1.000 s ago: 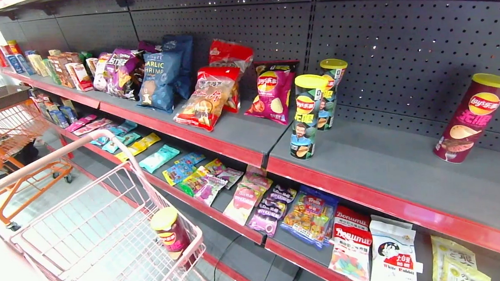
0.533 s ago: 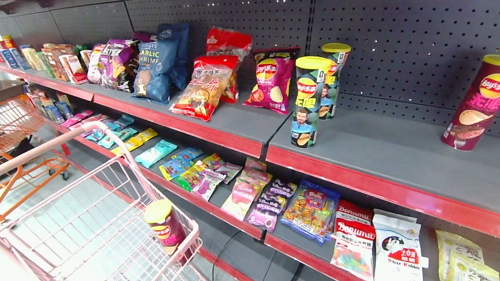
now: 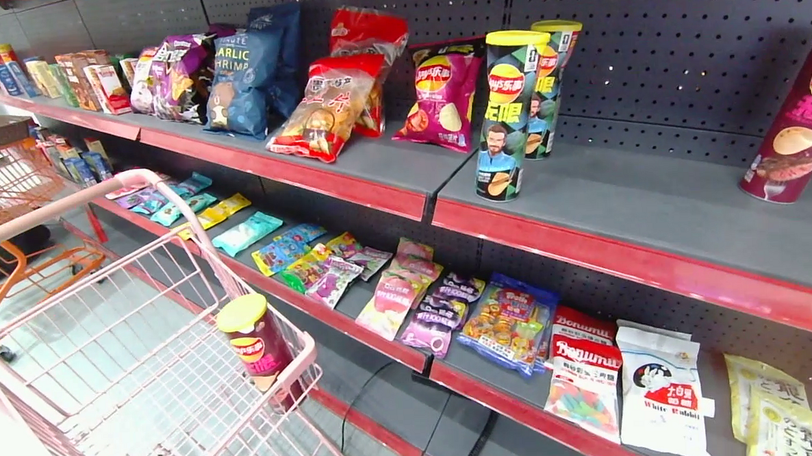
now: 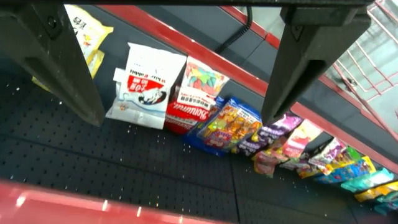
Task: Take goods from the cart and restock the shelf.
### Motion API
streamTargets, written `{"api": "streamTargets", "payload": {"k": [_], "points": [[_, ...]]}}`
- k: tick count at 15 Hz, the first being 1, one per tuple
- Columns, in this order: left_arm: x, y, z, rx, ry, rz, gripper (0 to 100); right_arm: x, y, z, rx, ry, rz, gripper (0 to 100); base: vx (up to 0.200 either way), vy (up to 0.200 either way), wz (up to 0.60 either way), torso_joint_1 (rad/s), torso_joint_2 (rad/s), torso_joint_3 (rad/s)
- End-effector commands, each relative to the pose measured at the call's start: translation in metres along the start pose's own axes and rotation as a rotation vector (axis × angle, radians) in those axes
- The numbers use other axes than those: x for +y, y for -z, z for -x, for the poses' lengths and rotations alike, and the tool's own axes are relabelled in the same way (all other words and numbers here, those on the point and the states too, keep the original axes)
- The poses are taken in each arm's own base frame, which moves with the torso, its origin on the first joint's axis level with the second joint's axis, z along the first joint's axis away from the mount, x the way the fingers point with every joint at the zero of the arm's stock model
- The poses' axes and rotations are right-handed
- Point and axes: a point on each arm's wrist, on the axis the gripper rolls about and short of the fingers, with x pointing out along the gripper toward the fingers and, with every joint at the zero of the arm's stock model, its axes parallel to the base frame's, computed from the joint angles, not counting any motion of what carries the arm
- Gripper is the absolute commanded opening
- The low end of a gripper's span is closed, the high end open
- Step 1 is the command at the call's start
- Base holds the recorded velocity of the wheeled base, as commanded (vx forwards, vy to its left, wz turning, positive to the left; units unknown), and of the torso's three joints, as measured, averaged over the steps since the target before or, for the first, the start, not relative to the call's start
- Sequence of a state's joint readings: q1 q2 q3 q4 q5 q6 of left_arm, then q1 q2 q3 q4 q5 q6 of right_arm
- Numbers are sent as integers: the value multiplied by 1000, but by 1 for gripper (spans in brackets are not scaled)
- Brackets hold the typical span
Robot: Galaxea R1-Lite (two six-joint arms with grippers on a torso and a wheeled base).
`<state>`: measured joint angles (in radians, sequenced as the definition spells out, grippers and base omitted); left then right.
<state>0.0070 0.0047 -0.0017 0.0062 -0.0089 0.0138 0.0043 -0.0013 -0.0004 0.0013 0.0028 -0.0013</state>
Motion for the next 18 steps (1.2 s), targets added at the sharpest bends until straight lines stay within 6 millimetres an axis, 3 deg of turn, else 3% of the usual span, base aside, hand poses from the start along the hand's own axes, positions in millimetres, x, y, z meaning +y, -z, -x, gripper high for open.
{"api": "streamTargets", "payload": {"k": [1,7,8,9,10,11,12,13,15,18], "points": [[0,0,0,0,3,0,100,0,0,0,2,-1,0,100,0,0,0,-183,535,354],[-1,-6,1,-25,34,-13,100,0,0,0,3,-1,0,100,0,0,0,-154,501,343],[0,-63,-2,-42,39,-12,100,0,0,0,2,-1,0,100,0,0,0,-76,266,193],[2,-118,-29,11,19,66,100,0,0,0,2,-1,0,100,0,0,0,-46,149,115],[3,-160,-61,32,-8,184,100,0,0,0,2,1,0,100,0,0,0,-22,90,71],[4,-176,-98,84,-31,216,100,0,0,0,2,-1,0,100,0,0,0,0,0,0],[5,-173,-121,117,-34,209,100,0,0,0,3,1,-1,100,0,0,0,0,0,0],[7,-156,-154,191,-47,179,100,0,0,0,3,1,-1,100,0,0,0,0,0,0],[12,-131,-202,265,-5,174,100,0,0,0,3,1,-1,100,0,0,0,0,0,0],[18,-86,-237,370,115,96,100,0,0,0,2,1,0,100,0,0,0,0,0,0]]}}
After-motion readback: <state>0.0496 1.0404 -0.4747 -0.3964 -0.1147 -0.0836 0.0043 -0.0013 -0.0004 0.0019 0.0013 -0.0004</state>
